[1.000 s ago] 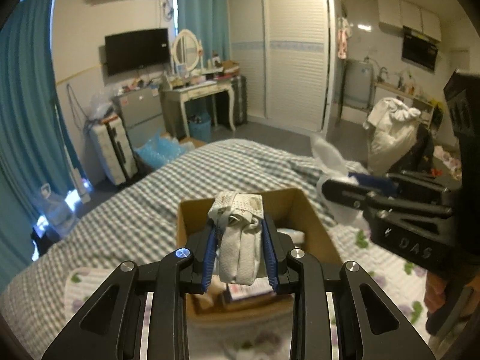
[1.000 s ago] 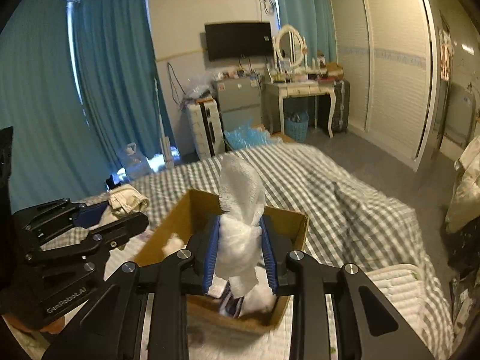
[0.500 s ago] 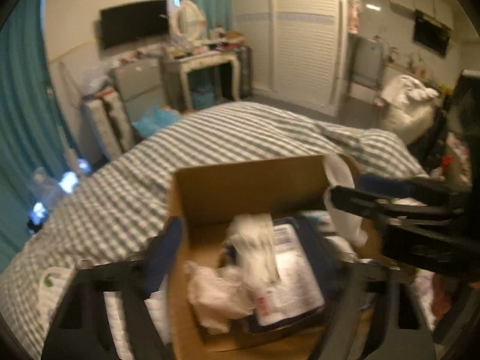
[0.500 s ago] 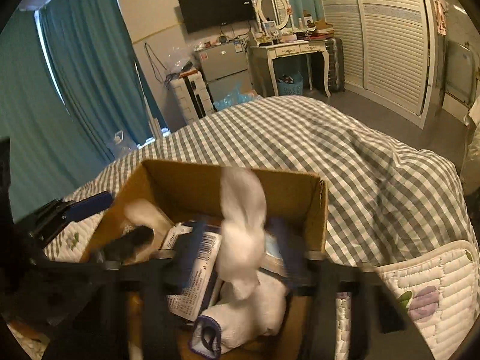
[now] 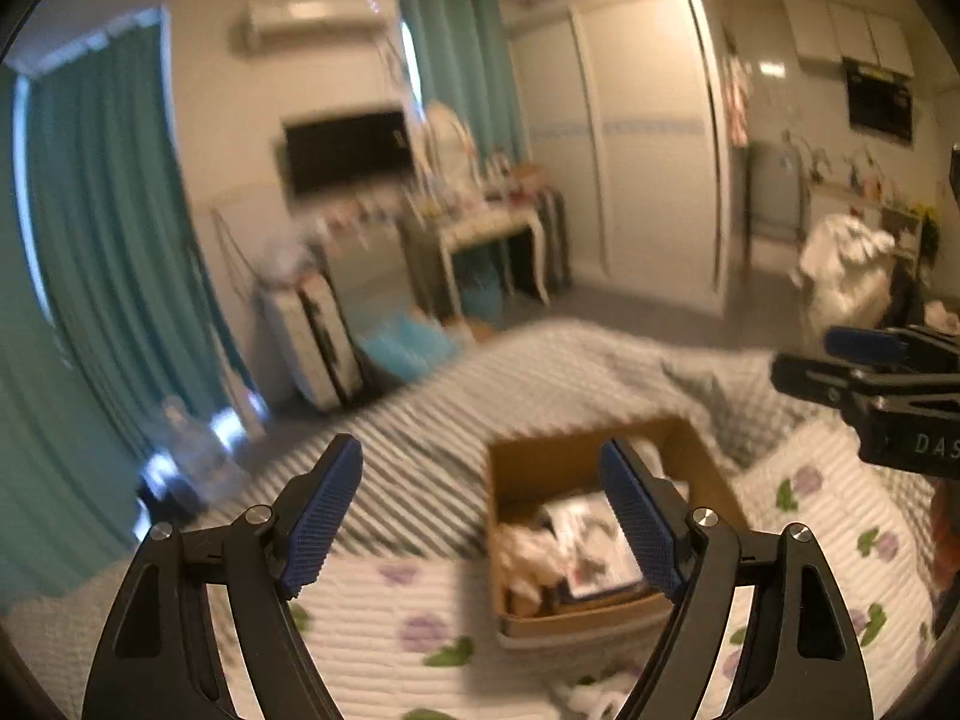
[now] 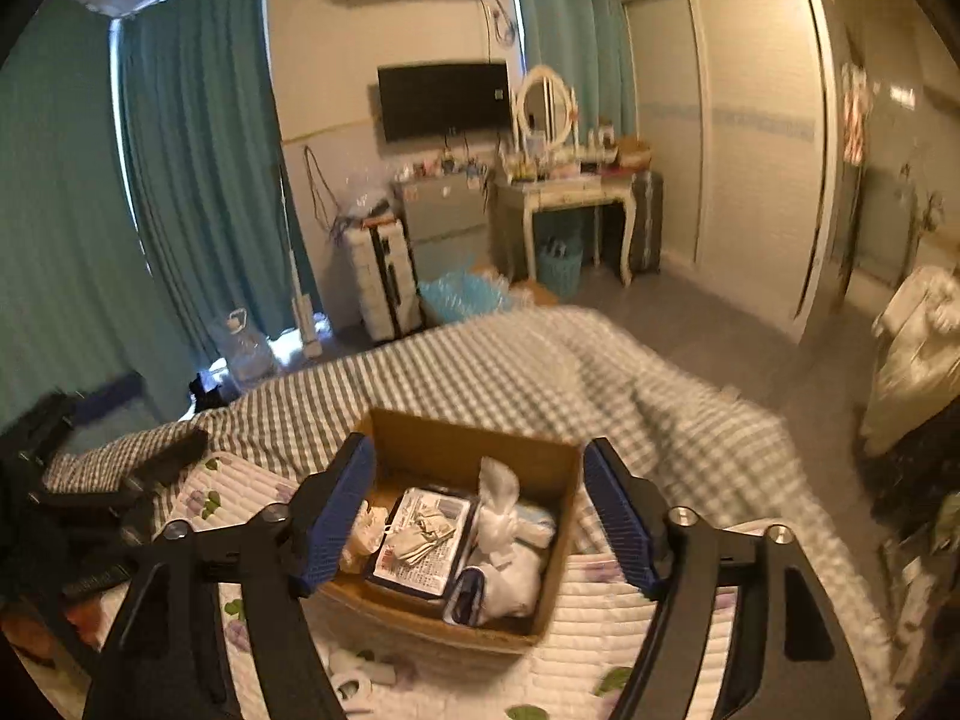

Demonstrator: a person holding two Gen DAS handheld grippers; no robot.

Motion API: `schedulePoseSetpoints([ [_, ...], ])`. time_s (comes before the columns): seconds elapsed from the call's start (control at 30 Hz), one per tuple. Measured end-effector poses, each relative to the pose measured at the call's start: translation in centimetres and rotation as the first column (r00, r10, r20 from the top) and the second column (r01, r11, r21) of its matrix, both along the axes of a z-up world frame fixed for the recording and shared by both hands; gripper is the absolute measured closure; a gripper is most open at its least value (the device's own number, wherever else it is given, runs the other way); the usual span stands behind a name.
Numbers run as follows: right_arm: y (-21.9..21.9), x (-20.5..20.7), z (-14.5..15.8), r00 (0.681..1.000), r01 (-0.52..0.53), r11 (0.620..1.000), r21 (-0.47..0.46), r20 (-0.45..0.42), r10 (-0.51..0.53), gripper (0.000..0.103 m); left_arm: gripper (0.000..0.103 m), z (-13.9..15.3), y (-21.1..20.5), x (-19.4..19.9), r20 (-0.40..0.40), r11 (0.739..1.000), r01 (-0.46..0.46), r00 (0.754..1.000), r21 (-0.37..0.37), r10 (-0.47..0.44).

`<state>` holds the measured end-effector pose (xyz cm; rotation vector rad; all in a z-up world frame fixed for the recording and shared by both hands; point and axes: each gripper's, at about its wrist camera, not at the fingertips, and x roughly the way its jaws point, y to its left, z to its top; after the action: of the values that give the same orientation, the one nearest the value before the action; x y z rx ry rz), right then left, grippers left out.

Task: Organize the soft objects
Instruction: 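Drop the sock and lace cloth into the box, opening both grippers, then grasp the pipe-cleaner flower with the left gripper while the right grasps the white plush toy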

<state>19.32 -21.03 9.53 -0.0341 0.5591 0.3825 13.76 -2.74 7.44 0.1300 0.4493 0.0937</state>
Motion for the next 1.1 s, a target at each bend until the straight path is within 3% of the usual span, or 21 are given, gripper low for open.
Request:
schedulePoseSetpoints([
  [0.1,-0.7,-3.7,2.6,0.998,0.002,1.000,-0.026,0.067,-0.001,0.009,0.020,2.9,0.0,-4.1,0.083,1.000,-0.018,0.996,0.011,0.017],
  [0.13,-0.9,-5.0,3.2,0.996,0.003,0.999,-0.038,0.088,0.001,0.000,0.015,3.6,0.0,-5.4,0.097,1.000,-0.027,0.995,0.008,0.026],
  [0.23,-1.0,-7.5,3.0,0.995,-0.022,0.997,-0.069,0.095,0.029,0.000,0.013,4.0,0.3,-7.4,0.105,0.998,-0.060,0.993,-0.016,0.061],
  [0.33,-1.0,-8.9,0.8,0.997,-0.054,0.995,-0.081,0.054,0.059,0.000,0.013,2.6,0.5,-8.6,0.097,0.994,-0.108,0.989,-0.026,0.110],
  [0.4,-1.0,-9.5,-1.5,0.997,-0.072,0.994,-0.087,0.024,0.075,0.000,0.013,0.6,0.8,-9.0,0.074,0.992,-0.120,0.990,-0.048,0.124],
  [0.6,-0.9,-9.4,-9.8,0.992,-0.103,0.990,-0.100,-0.085,0.095,0.000,0.013,-8.3,1.0,-7.7,-0.103,0.980,-0.140,0.987,-0.144,0.126],
  [0.7,-0.9,-8.0,-13.1,0.986,-0.122,0.987,-0.108,-0.127,0.108,0.000,0.013,-13.7,0.1,-5.7,-0.233,0.974,-0.141,0.967,-0.175,0.098],
  [0.87,-0.9,-6.0,-17.2,0.985,-0.115,0.985,-0.127,-0.143,0.097,0.000,0.015,-19.3,-1.7,-4.3,-0.334,0.964,-0.192,0.935,-0.183,0.123],
  [1.1,-1.4,-2.9,-21.8,0.954,-0.105,0.994,-0.029,-0.285,0.093,0.000,0.016,-24.3,-2.8,-3.6,-0.440,0.966,-0.171,0.895,-0.196,0.069],
])
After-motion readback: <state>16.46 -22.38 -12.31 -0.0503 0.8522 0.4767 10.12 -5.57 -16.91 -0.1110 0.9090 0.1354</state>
